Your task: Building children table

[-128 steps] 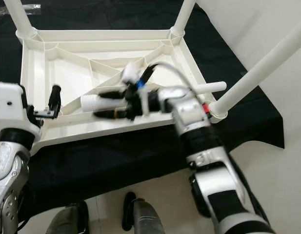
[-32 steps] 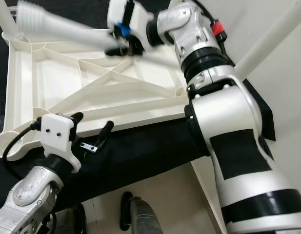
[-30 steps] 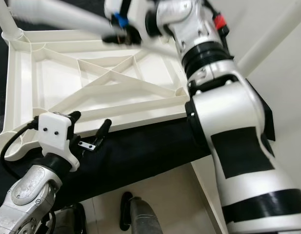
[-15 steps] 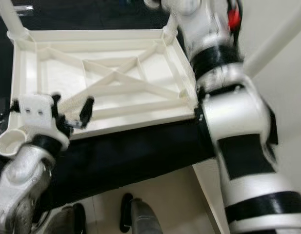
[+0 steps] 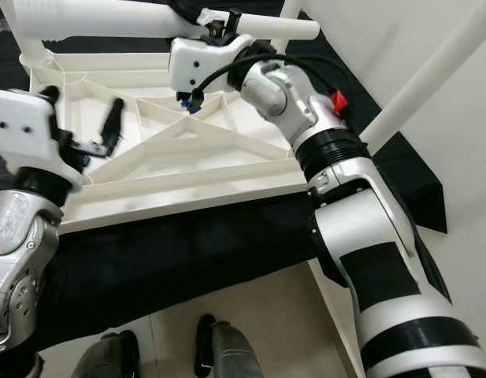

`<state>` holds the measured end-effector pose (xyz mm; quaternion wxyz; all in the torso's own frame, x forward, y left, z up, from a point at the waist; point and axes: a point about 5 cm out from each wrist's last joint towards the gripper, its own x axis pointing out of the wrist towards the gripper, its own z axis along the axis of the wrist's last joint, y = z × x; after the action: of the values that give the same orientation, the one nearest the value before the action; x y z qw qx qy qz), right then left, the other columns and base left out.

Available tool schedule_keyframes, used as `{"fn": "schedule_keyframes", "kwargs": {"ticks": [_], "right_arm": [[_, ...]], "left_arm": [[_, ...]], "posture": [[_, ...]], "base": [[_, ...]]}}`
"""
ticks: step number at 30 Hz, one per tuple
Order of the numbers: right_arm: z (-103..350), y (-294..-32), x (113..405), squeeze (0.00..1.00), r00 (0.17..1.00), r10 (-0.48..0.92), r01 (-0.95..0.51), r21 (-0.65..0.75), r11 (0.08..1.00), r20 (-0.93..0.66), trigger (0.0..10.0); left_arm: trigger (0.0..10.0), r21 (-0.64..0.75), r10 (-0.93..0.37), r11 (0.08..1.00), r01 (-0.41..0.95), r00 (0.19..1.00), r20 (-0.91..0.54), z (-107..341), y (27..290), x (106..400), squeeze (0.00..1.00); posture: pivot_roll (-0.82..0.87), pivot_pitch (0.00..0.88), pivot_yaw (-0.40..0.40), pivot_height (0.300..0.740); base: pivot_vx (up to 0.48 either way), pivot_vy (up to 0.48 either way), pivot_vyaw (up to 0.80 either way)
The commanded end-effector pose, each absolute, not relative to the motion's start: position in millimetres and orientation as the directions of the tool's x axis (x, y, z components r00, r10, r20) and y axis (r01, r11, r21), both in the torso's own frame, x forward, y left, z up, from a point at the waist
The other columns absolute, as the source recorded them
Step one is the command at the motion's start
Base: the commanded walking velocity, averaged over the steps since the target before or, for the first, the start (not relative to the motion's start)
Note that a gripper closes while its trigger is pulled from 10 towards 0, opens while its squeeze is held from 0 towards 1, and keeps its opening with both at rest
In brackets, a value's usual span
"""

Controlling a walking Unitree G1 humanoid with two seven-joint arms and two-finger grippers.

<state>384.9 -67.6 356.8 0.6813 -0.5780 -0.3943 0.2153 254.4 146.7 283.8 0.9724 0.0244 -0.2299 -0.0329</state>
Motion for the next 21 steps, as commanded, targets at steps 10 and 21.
{"fn": "schedule_keyframes", "kwargs": {"ticks": [10, 21], "right_arm": [[335.5, -68.5, 388.5, 0.0, 0.613, 0.767, 0.314, -0.949, -0.016, 0.19, 0.0], [326.1, -73.8, 399.2, 0.0, 0.68, 0.721, 0.351, -0.923, -0.16, 0.133, 0.0]], "left_arm": [[10.0, 0.659, -0.415, 0.73, 0.182, 0.884, 0.216, 277.5, 122.9, 255.5, 0.0], [10.0, 0.694, -0.539, 0.622, 0.363, 0.841, 0.043, 265.4, 106.5, 248.7, 0.0]], "posture": [[0.03, 0.141, -0.164, 0.74], [0.03, 0.145, -0.165, 0.74]], "base": [[0.0, 0.0, 0.0], [0.0, 0.0, 0.0]]}}
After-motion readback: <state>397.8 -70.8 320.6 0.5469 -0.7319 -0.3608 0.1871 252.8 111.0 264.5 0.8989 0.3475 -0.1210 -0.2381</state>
